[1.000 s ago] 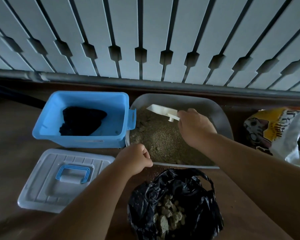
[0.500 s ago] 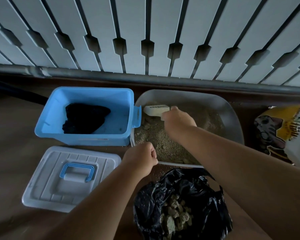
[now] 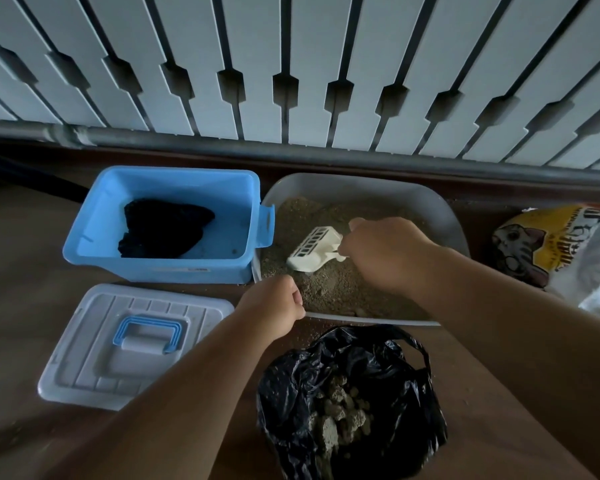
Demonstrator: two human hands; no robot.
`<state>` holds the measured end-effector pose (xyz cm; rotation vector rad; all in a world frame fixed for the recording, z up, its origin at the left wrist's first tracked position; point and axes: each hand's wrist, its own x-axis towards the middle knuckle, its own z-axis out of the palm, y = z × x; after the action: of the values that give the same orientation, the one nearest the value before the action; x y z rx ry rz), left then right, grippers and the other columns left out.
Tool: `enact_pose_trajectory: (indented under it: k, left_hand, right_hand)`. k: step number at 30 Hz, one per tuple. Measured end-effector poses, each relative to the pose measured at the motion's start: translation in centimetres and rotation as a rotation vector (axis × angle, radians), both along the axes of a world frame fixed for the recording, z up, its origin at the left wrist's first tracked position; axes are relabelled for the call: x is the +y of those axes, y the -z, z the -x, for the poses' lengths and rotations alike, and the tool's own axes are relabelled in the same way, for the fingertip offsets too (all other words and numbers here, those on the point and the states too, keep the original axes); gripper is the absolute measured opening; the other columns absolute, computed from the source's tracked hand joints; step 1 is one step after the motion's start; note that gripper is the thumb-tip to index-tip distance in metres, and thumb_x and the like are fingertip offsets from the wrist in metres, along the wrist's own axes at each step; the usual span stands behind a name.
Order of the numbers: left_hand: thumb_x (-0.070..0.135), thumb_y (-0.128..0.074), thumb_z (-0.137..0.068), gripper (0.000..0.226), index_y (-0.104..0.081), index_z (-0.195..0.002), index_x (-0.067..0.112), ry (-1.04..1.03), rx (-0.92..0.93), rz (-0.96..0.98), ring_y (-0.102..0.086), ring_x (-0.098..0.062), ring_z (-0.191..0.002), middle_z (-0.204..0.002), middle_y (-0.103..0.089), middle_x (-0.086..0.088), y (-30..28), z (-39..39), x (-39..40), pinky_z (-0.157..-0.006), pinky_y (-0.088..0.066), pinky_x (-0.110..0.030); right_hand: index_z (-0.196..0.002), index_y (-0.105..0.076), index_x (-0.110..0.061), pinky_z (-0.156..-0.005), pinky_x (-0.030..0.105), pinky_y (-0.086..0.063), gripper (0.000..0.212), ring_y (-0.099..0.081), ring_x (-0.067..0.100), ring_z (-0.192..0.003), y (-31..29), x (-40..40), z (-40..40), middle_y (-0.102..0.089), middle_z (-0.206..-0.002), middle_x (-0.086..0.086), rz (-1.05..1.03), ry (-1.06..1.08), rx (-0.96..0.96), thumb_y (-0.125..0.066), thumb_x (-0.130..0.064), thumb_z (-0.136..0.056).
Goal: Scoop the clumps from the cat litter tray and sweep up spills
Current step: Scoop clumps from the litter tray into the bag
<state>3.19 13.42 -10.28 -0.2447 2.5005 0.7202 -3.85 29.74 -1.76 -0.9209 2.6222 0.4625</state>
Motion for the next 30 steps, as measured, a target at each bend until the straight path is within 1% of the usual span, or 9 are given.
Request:
enact_pose_trajectory:
  k: [7,9,12,17,20,24,27,28,30]
  left_hand:
    - [0.024,-0.067,-0.092,0.007,-0.06,-0.092,0.022,-0.039,-0.014,0.005,-0.056,-0.014,-0.077,-0.084,-0.059,0.006,-0.1,-0.1,0.2,-0.058,-0.037,-0.027]
    - [0.024,-0.067,-0.092,0.007,-0.061,-0.094,0.022,-0.042,-0.022,0.003,-0.057,-0.015,-0.08,-0.086,-0.06,0.005,-0.2,-0.1,0.3,-0.061,-0.038,-0.027]
    - [0.023,-0.067,-0.093,0.007,-0.062,-0.097,0.019,-0.044,-0.017,-0.015,-0.056,-0.015,-0.078,-0.085,-0.059,0.005,-0.2,-0.2,0.2,-0.059,-0.037,-0.027]
    - [0.019,-0.067,-0.093,0.006,-0.061,-0.094,0.017,-0.063,-0.005,-0.05,-0.053,-0.012,-0.074,-0.085,-0.059,0.005,0.0,-0.4,0.1,-0.056,-0.035,-0.024]
    - [0.019,-0.067,-0.092,0.007,-0.06,-0.091,0.018,-0.075,0.025,-0.055,-0.052,-0.011,-0.071,-0.081,-0.057,0.006,0.3,-0.6,0.1,-0.056,-0.034,-0.024]
    - [0.021,-0.067,-0.092,0.009,-0.059,-0.09,0.02,-0.072,0.042,-0.035,-0.054,-0.012,-0.075,-0.081,-0.057,0.007,0.5,-0.7,0.2,-0.059,-0.036,-0.026]
    - [0.022,-0.068,-0.092,0.01,-0.058,-0.088,0.021,-0.069,0.053,-0.032,-0.053,-0.012,-0.073,-0.079,-0.057,0.008,0.7,-0.7,0.1,-0.059,-0.036,-0.027]
    - [0.023,-0.068,-0.091,0.011,-0.058,-0.087,0.021,-0.069,0.055,-0.034,-0.053,-0.012,-0.073,-0.079,-0.057,0.007,0.8,-0.7,0.1,-0.059,-0.036,-0.027]
    - [0.024,-0.068,-0.091,0.012,-0.058,-0.087,0.021,-0.076,0.059,-0.043,-0.053,-0.013,-0.073,-0.079,-0.057,0.007,0.8,-0.7,-0.1,-0.059,-0.037,-0.027]
  right_hand:
    - [-0.122,-0.066,-0.031,-0.054,0.03,-0.04,0.04,-0.049,0.014,-0.067,-0.8,3.4,-0.3,-0.046,-0.09,-0.004,0.022,0.043,-0.032,-0.048,-0.009,-0.095]
    - [-0.112,-0.069,-0.032,-0.057,0.033,-0.048,0.033,-0.054,0.014,-0.068,-1.0,4.3,-0.2,-0.049,-0.086,-0.007,0.08,0.079,-0.02,-0.048,-0.013,-0.096]
    - [-0.115,-0.068,-0.035,-0.063,0.035,-0.051,0.032,-0.057,0.017,-0.075,-1.2,4.8,0.1,-0.052,-0.093,-0.005,0.211,0.164,0.042,-0.046,-0.018,-0.099]
    - [-0.11,-0.067,-0.029,-0.054,0.032,-0.047,0.029,-0.056,0.016,-0.068,0.1,3.9,1.4,-0.059,-0.1,0.005,0.333,0.285,0.07,-0.042,-0.017,-0.1]
    - [-0.119,-0.065,-0.027,-0.049,0.027,-0.037,0.033,-0.058,0.015,-0.067,1.7,2.5,2.4,-0.058,-0.088,0.002,0.35,0.342,0.018,-0.043,-0.013,-0.099]
    - [-0.131,-0.06,-0.018,-0.054,0.028,-0.042,0.04,-0.06,0.018,-0.073,3.3,-0.9,2.7,-0.057,-0.095,0.004,0.335,0.411,-0.069,-0.047,-0.005,-0.095]
    - [-0.128,-0.062,-0.013,-0.065,0.033,-0.052,0.039,-0.064,0.021,-0.08,4.2,-3.2,2.1,-0.063,-0.096,0.005,0.304,0.389,-0.122,-0.048,-0.004,-0.093]
    - [-0.128,-0.062,-0.012,-0.069,0.034,-0.053,0.039,-0.064,0.022,-0.084,4.5,-3.6,2.0,-0.064,-0.1,0.006,0.294,0.374,-0.143,-0.047,-0.004,-0.093]
    - [-0.129,-0.061,-0.012,-0.069,0.033,-0.05,0.04,-0.063,0.023,-0.087,4.5,-4.1,1.7,-0.064,-0.107,0.007,0.249,0.321,-0.153,-0.048,-0.004,-0.093]
